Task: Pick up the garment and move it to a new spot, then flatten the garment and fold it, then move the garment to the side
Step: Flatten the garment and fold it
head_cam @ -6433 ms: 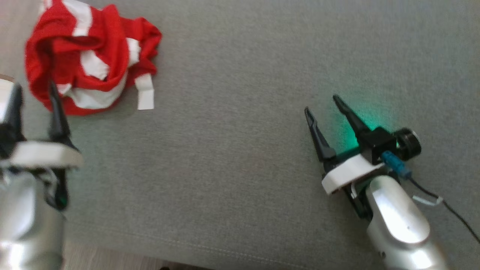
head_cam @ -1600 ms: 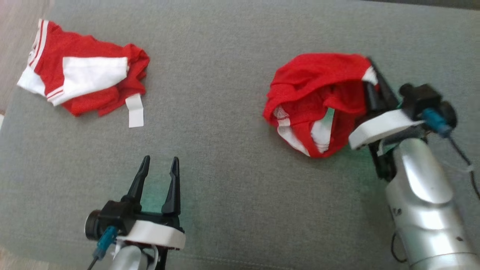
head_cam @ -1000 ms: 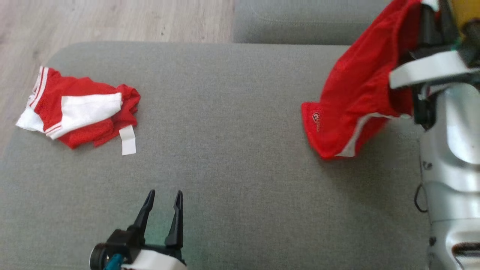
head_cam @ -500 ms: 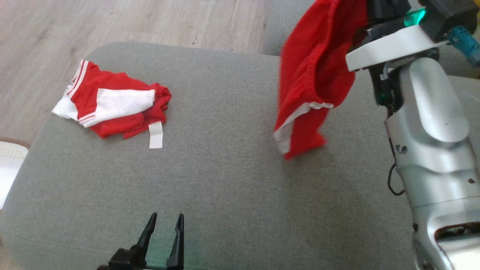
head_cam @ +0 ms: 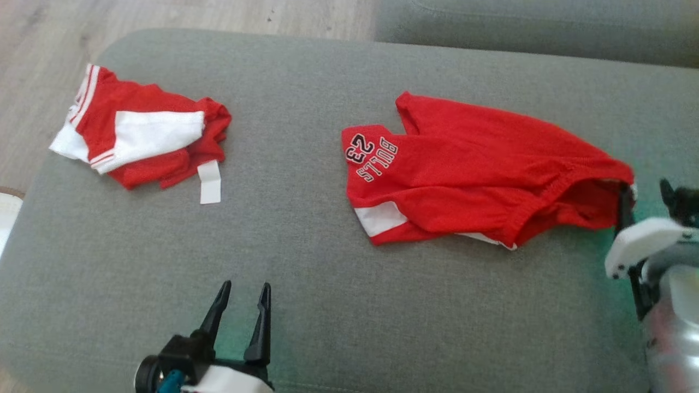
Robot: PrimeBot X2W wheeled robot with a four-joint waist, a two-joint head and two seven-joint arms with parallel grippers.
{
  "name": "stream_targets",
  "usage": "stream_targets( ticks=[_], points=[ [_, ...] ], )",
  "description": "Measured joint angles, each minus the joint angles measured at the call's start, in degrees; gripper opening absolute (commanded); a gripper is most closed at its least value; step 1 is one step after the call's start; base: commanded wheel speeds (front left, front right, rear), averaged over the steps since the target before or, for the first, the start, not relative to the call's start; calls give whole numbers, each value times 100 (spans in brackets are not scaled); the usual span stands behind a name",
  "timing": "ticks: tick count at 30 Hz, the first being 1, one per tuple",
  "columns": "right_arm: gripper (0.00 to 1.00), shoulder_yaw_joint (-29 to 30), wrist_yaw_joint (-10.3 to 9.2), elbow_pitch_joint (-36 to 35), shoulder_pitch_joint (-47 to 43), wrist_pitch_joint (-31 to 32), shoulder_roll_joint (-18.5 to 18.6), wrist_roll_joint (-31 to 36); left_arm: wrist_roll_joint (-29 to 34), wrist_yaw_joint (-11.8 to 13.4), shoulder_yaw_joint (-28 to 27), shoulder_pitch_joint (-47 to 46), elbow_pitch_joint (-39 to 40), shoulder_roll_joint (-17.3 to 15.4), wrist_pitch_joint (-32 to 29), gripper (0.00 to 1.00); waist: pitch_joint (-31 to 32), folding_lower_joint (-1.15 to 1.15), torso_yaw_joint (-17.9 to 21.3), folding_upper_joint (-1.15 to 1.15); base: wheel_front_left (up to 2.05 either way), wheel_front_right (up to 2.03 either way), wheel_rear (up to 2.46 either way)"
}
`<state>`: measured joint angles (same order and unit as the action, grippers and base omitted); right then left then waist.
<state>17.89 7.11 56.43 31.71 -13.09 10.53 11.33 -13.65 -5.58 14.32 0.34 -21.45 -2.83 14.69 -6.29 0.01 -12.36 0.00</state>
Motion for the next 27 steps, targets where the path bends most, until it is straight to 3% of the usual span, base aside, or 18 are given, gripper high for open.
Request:
stream_targets(
  ticks=[4, 8, 13, 17, 21, 27],
  points=[
    [100, 157, 0, 46, -140, -51, -63, 256, 1, -7, 10, -102, 1, 1, 0, 100, -72, 0, 141, 0, 0, 0, 0],
    [100, -80, 0, -279, -335, -111, -307, 222, 0, -7, 9, -114, 2, 1, 0, 100, -77, 0, 320, 0, 0, 0, 0],
    [100, -876, 0, -1423, -1071, -112, -602, -526, 0, -12, 33, -124, 11, 1, 0, 100, -37, 0, 473, 0, 0, 0, 0],
    [100, -2008, 0, -2012, -1748, -123, -623, -1183, 0, -25, 40, -125, 40, 1, 0, 100, -20, -1, 471, 0, 0, 0, 0],
    [100, -2881, 0, -2096, -1961, -124, -590, -1604, 2, -26, 41, -125, 88, 2, 0, 100, -45, 0, 401, 0, 0, 0, 0],
    [100, -3061, 0, -1801, -1680, -127, -442, -1833, 2, -30, 42, -125, 96, 1, 0, 100, -106, -1, 171, 0, 0, 0, 0]
  ],
)
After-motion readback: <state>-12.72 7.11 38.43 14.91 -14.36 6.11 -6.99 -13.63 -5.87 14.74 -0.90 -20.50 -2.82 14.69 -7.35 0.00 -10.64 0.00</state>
